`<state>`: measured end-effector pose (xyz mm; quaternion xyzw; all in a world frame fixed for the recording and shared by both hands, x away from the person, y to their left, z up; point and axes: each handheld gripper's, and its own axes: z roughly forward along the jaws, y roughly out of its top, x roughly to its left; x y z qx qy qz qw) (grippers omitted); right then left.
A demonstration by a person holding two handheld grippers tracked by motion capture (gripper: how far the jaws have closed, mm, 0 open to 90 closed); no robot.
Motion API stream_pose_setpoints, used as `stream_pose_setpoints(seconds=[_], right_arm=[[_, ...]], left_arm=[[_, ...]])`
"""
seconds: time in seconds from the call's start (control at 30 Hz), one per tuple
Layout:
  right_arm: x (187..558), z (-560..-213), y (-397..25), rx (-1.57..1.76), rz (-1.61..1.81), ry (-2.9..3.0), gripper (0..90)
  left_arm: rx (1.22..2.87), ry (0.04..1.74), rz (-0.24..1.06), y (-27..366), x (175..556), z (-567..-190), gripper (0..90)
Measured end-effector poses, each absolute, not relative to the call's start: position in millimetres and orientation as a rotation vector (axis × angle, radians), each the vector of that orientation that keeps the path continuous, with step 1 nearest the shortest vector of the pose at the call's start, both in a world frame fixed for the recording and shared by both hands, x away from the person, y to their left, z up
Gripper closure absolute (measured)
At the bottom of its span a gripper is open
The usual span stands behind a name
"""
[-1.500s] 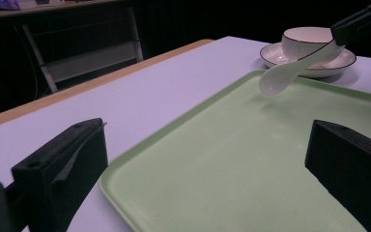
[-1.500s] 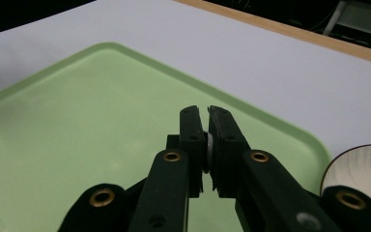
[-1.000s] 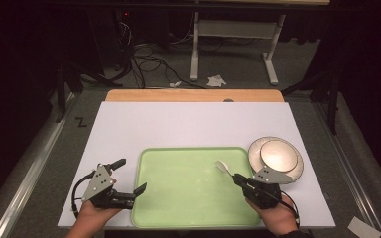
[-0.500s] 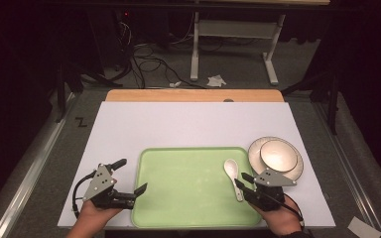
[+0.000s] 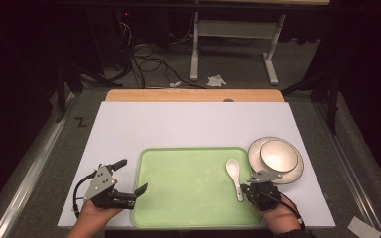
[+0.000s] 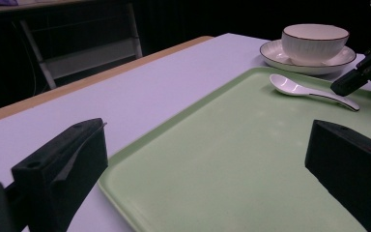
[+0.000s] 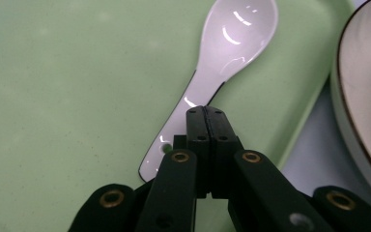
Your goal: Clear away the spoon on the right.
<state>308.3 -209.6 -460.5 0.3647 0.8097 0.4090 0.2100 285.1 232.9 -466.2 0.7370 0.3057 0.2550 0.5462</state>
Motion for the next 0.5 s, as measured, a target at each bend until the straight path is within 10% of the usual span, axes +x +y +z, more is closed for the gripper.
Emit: stream_pose_setpoints(seconds=[0.3,0.5], right_arm=[[320,-480,-216,1.160,0.863,2.384,84.8],[322,-489,-208,1.144,0.782,2.453,42.7]], left_arm=[[1.754,0.724,0.604,232,285,-467,1.9],[1.756,0.729,0.601,232,285,-467,1.9]])
